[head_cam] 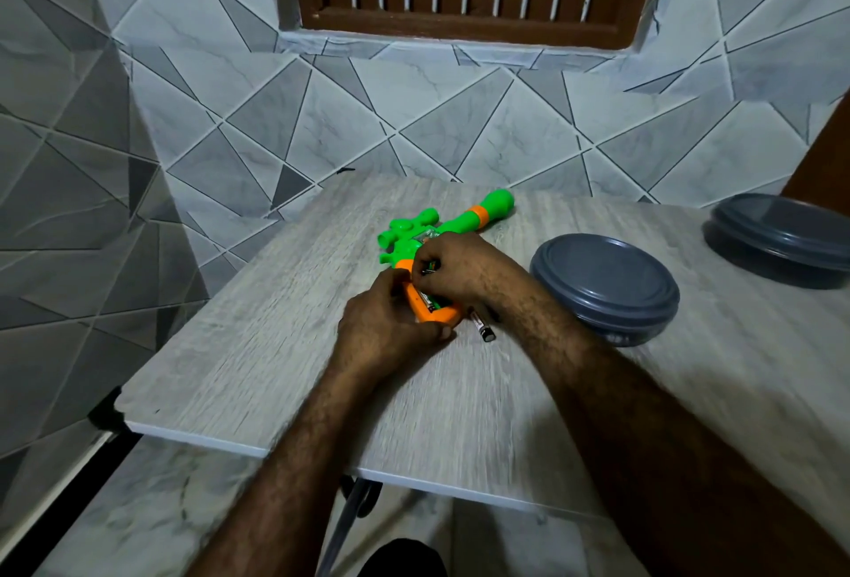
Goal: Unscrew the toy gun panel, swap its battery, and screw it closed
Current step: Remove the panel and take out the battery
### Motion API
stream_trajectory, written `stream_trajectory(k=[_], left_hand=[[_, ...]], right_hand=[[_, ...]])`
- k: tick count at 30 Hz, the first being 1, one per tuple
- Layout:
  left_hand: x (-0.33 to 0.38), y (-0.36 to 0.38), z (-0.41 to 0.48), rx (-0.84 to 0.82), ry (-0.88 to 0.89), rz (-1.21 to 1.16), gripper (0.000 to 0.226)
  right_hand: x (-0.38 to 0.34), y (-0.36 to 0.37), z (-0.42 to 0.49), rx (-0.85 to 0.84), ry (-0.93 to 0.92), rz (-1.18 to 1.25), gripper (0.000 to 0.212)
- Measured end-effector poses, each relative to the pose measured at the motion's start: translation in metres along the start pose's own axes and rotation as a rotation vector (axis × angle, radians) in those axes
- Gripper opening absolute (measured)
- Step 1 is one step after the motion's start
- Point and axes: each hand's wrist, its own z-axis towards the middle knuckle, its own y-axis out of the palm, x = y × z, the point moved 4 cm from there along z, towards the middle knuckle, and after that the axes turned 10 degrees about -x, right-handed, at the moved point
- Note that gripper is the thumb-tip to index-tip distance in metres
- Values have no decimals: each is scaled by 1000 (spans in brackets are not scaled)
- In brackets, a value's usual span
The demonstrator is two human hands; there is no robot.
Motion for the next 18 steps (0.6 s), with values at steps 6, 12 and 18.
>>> stream_trajectory(k=[6,12,18], left_hand=[[0,0,1,-4,-11,1,89],[0,-1,1,-6,-17,11,92],[1,-1,-1,11,-9,-32,90]], right_hand=[[-1,2,3,-8,-7,-4,15],[-4,1,3,-51,13,17,14],[18,-5,4,12,52,414,23]])
